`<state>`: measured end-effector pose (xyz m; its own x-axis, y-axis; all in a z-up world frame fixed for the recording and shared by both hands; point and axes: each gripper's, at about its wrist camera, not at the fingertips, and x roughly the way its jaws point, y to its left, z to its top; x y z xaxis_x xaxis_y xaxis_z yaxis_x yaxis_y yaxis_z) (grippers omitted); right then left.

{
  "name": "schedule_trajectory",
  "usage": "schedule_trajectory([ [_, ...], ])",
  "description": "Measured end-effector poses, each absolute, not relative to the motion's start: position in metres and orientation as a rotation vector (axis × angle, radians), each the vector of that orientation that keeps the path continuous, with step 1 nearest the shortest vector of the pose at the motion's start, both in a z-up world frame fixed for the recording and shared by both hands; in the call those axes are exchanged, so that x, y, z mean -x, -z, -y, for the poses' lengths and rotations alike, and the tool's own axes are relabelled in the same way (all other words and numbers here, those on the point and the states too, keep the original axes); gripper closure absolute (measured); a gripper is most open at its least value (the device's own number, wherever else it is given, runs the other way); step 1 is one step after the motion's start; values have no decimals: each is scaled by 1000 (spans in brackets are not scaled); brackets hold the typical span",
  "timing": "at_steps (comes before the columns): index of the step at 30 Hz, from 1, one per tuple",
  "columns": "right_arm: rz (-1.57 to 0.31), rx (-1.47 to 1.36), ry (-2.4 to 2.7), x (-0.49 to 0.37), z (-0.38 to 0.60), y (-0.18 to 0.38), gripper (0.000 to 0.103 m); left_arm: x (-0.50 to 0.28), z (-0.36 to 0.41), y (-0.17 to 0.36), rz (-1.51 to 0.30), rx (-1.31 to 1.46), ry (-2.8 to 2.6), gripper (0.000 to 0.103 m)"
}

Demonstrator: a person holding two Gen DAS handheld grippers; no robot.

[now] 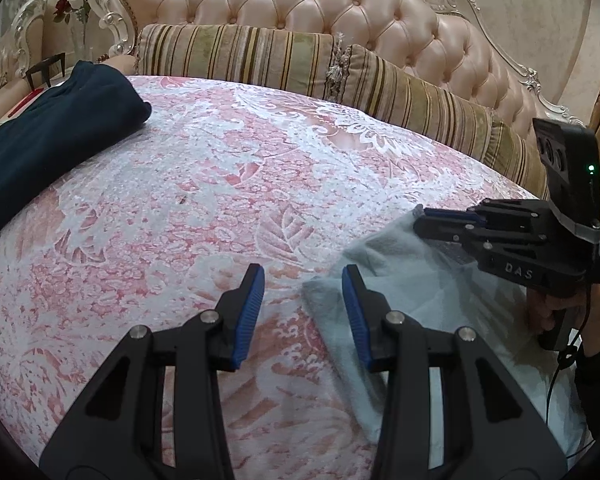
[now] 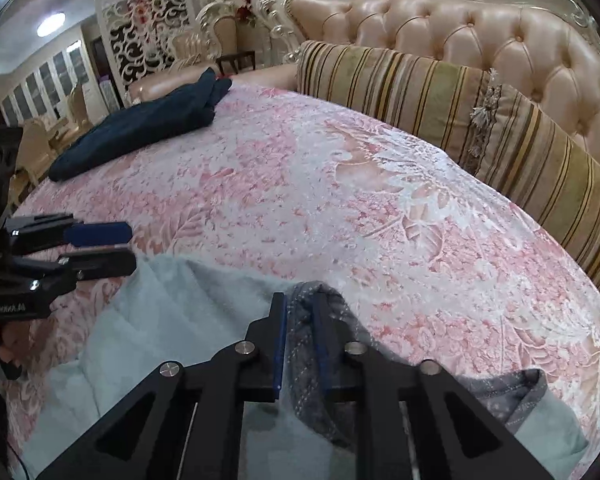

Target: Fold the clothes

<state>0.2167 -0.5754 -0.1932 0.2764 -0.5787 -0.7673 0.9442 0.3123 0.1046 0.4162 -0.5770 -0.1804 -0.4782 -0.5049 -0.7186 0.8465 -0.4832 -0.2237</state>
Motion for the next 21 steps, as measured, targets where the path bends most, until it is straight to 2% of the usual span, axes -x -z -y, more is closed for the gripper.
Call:
schedule_trajectory([
  [4,-665,-626,1165,-215,572,189,99,-411,573,182,-688,-779,2049,59],
  [7,-669,-613,1179,-217,572,187,99,-403,576,183,-736,-760,2060,61],
  [8,-676,-607,1183,-218,573,187,99,-401,576,185,-743,-770,2059,70],
  [9,-678,-610,1187,-218,573,187,99,-400,576,186,-740,-783,2058,91],
  [13,-684,-633,1202,-216,577,191,99,-397,575,188,-731,-829,2052,95],
  [21,-696,-633,1230,-217,579,195,99,-399,575,189,-734,-829,2030,96],
])
